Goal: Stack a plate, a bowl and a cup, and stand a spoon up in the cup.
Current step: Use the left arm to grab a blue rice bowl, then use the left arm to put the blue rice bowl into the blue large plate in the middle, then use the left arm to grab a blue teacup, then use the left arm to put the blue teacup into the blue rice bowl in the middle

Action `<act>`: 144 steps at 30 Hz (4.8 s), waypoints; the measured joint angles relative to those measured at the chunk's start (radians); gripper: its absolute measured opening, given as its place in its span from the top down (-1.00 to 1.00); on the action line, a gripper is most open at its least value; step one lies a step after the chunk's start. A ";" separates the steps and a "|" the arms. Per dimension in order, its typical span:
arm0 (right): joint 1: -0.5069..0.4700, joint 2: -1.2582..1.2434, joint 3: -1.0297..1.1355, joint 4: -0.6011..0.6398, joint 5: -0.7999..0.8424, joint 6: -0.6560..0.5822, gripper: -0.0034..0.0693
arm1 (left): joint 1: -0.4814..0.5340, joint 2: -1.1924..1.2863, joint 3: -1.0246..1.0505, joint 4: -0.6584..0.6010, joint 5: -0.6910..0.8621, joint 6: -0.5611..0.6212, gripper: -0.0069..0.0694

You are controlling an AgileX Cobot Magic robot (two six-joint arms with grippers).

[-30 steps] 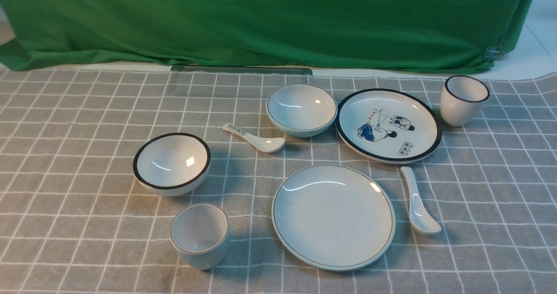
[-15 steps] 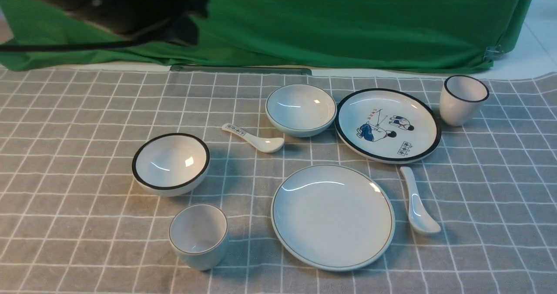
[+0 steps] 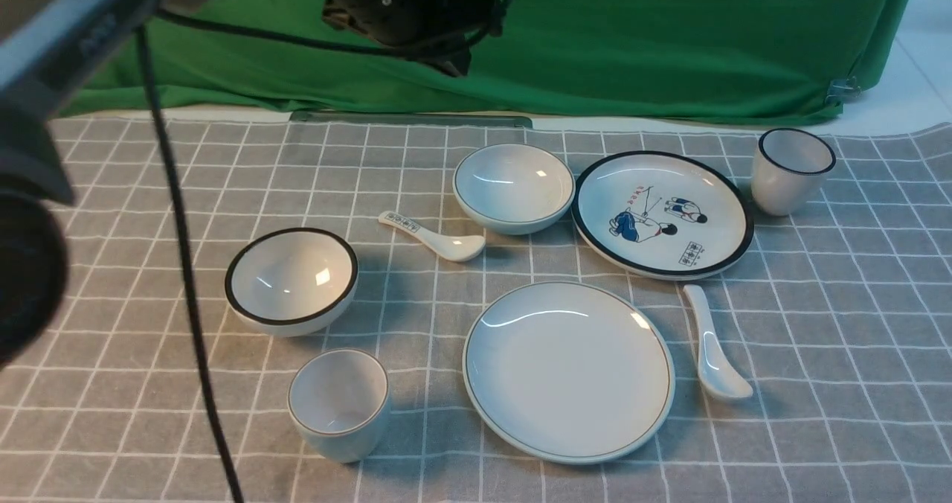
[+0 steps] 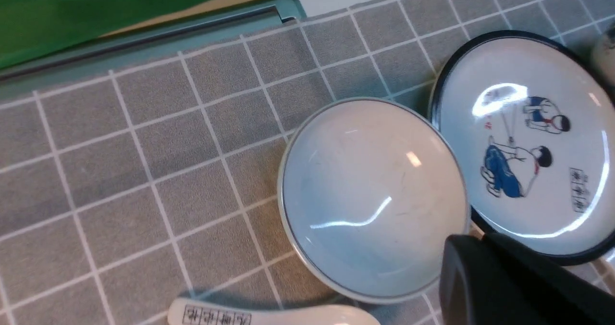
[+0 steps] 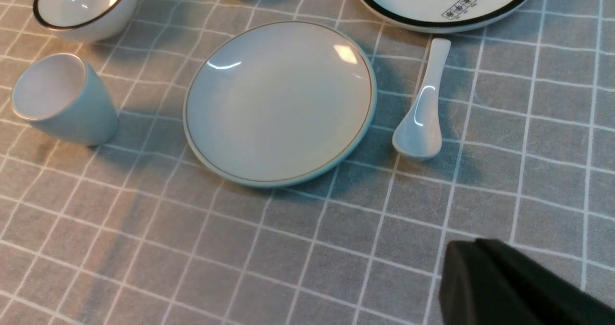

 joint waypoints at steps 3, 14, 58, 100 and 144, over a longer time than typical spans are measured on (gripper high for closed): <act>0.000 0.000 0.000 0.000 0.004 0.000 0.85 | 0.000 0.099 -0.074 0.003 0.000 -0.014 0.77; 0.000 0.000 0.000 0.000 0.009 0.016 0.85 | 0.000 0.287 -0.144 0.087 -0.010 -0.108 -0.11; 0.000 0.000 0.000 -0.006 0.007 0.008 0.85 | -0.112 -0.198 0.412 -0.122 0.103 0.047 0.74; 0.000 0.000 0.000 -0.007 0.015 -0.011 0.81 | -0.152 -0.368 0.709 0.232 0.107 -0.136 0.05; 0.000 0.000 0.000 -0.008 0.011 -0.012 0.81 | 0.016 -0.566 0.965 -0.138 -0.074 0.002 0.74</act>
